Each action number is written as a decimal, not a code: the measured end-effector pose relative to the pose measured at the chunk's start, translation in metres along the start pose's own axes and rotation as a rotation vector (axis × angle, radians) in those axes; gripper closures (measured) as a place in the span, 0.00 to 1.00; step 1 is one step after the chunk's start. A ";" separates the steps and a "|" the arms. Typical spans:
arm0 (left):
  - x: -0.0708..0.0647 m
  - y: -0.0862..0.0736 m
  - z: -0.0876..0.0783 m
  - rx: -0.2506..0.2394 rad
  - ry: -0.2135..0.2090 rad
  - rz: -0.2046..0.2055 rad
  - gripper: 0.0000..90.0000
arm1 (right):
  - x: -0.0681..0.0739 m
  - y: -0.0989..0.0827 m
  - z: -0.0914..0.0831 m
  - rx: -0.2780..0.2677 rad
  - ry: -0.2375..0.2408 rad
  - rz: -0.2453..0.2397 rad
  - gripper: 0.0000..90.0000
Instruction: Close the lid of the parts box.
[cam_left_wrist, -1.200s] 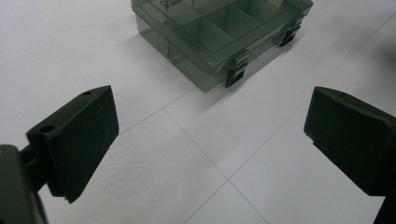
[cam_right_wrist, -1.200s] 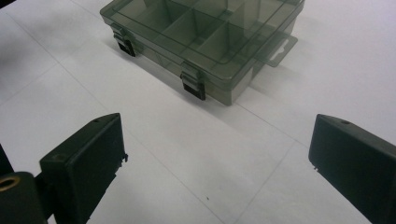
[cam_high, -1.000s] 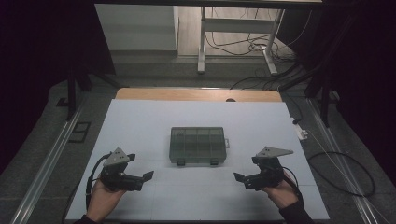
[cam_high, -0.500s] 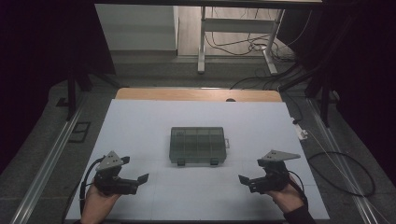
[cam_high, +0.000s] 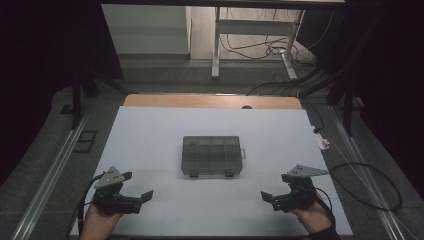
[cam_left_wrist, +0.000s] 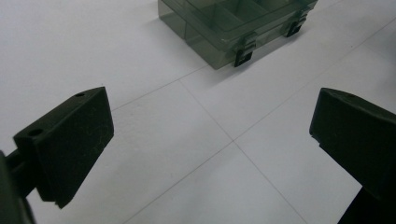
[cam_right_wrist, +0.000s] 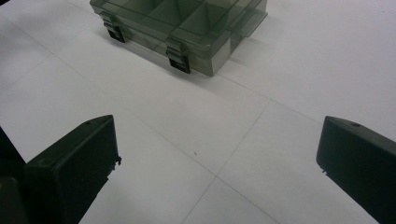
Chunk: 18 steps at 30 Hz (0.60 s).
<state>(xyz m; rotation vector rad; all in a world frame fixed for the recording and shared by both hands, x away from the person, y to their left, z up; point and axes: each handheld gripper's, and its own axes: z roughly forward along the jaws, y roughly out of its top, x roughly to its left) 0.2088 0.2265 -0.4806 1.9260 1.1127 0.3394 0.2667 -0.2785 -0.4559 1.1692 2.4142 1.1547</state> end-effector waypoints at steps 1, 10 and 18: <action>0.000 -0.001 -0.001 -0.001 0.001 -0.001 0.00 | 0.000 -0.001 -0.001 -0.001 -0.003 -0.002 0.00; 0.002 -0.010 -0.013 -0.011 0.014 -0.018 0.00 | -0.004 -0.010 -0.009 0.001 -0.031 0.012 0.00; 0.004 -0.016 -0.019 -0.013 0.030 -0.027 0.00 | -0.010 -0.020 -0.018 0.000 -0.063 0.032 0.00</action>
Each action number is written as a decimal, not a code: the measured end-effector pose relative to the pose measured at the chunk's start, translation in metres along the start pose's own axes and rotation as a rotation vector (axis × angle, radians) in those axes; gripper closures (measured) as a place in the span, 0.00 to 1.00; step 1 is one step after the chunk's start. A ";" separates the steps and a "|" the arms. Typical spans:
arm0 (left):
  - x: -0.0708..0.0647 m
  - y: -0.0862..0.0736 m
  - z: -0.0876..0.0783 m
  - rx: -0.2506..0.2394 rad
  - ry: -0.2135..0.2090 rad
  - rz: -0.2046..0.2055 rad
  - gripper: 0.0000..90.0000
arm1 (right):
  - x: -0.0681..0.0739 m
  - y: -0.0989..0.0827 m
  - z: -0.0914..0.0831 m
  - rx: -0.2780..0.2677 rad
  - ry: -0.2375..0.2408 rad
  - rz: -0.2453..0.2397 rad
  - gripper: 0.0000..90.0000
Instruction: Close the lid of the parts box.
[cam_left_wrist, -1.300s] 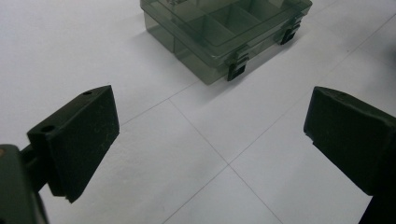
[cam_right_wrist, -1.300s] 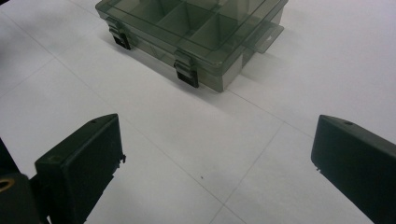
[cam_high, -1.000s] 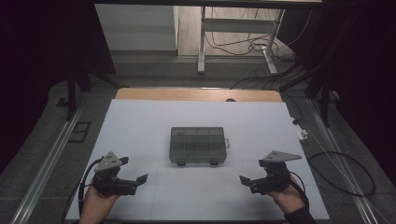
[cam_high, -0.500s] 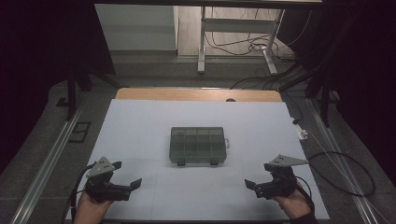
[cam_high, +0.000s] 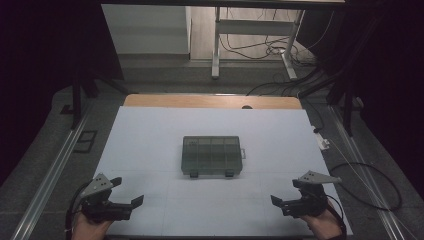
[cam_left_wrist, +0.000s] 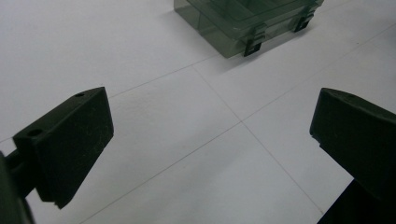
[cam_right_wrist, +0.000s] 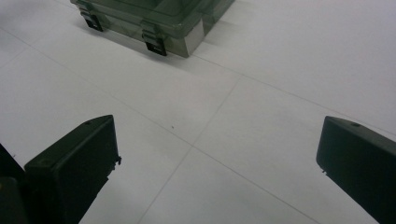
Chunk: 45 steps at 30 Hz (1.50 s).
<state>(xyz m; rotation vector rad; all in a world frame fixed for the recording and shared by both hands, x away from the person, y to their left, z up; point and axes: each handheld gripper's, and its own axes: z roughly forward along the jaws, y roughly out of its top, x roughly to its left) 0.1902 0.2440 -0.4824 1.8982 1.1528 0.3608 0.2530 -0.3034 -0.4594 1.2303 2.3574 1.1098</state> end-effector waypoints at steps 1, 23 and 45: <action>0.001 -0.001 -0.001 0.002 0.002 0.001 0.00 | 0.000 0.000 0.000 0.000 0.000 0.000 0.00; 0.005 -0.010 -0.011 0.030 0.056 -0.010 0.00 | -0.009 -0.021 -0.021 0.011 -0.067 0.040 0.00; 0.011 -0.017 -0.018 0.086 0.110 -0.027 0.00 | -0.015 -0.033 -0.036 0.047 -0.129 0.091 0.00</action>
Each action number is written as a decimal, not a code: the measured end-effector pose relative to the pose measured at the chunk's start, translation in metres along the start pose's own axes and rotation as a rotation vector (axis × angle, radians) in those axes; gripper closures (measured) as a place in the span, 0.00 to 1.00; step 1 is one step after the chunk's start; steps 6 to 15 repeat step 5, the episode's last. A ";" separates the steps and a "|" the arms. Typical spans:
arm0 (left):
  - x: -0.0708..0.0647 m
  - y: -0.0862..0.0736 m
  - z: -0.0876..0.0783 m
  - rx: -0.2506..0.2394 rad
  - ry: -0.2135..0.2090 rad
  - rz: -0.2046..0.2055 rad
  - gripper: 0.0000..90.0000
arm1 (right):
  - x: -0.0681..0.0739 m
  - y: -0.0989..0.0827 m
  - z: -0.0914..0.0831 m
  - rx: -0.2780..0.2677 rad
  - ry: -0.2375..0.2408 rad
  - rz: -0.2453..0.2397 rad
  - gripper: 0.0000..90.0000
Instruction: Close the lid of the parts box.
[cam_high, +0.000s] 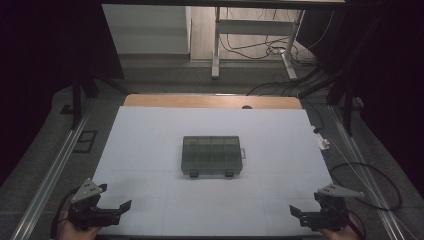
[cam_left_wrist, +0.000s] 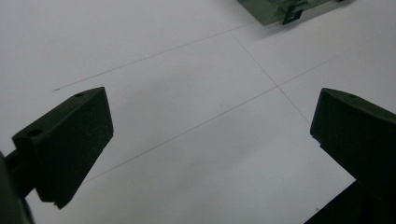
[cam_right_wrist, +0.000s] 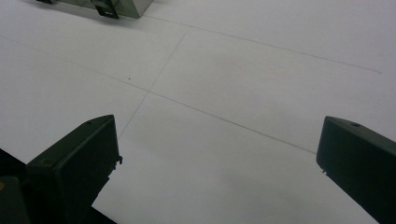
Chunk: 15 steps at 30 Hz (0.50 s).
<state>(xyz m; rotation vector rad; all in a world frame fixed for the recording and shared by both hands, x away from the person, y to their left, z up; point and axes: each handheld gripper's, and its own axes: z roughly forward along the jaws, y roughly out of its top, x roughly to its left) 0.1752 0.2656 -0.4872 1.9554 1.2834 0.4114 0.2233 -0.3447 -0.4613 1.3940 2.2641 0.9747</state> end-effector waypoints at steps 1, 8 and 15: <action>0.000 0.000 0.001 0.007 0.006 -0.001 0.00 | -0.001 -0.001 -0.001 0.006 -0.002 0.010 0.00; 0.000 0.001 0.002 0.006 0.002 -0.006 0.00 | -0.002 -0.001 0.000 0.011 -0.004 0.017 0.00; 0.000 0.001 0.002 0.006 0.002 -0.006 0.00 | -0.002 -0.001 0.000 0.011 -0.004 0.017 0.00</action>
